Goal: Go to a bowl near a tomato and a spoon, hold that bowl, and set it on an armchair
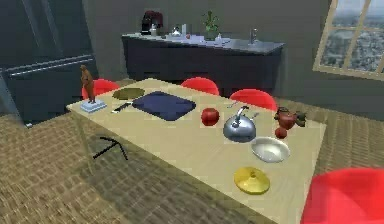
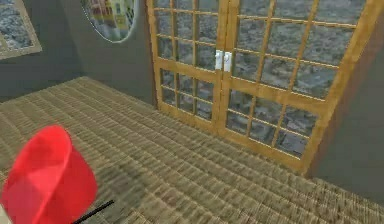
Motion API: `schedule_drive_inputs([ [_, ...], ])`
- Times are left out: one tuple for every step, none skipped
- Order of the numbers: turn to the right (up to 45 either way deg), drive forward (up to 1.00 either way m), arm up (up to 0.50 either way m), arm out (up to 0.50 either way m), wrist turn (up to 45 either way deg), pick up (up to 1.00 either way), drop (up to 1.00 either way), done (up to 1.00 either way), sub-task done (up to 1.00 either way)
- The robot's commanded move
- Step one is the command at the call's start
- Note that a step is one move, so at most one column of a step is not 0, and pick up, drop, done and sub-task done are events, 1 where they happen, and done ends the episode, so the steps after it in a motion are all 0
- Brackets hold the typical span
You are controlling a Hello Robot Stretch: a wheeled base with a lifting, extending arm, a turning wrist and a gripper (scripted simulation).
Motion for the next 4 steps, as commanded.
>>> schedule_drive_inputs([
  [-45.0, 0.00, 0.00, 0.00, 0.0, 0.00, 0.00, 0.00, 0.00],
  [-18.0, 0.00, 0.00, 0.00, 0.0, 0.00, 0.00, 0.00, 0.00],
  [45.0, 0.00, 0.00, 0.00, 0.0, 0.00, 0.00, 0.00, 0.00],
  [45.0, 0.00, 0.00, 0.00, 0.0, 0.00, 0.00, 0.00, 0.00],
])
